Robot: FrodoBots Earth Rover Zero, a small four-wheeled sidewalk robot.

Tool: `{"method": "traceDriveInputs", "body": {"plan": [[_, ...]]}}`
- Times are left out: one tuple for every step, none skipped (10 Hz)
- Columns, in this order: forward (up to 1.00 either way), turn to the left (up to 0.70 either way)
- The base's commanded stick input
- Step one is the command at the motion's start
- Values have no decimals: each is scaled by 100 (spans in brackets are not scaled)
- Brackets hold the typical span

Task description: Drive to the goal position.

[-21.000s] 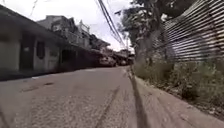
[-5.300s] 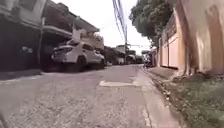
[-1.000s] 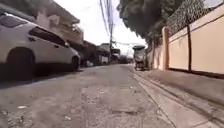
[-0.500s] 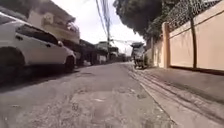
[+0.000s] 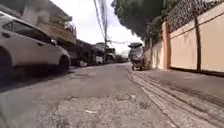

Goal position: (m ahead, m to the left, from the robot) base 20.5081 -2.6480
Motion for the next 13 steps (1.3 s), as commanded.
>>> {"method": "traceDriveInputs", "body": {"plan": [[70, -17], [70, 1], [70, 1], [70, 1], [70, 1], [70, 1], [70, 1], [70, 1], [70, 1], [70, 1], [70, 1], [70, 1], [70, 1]]}}
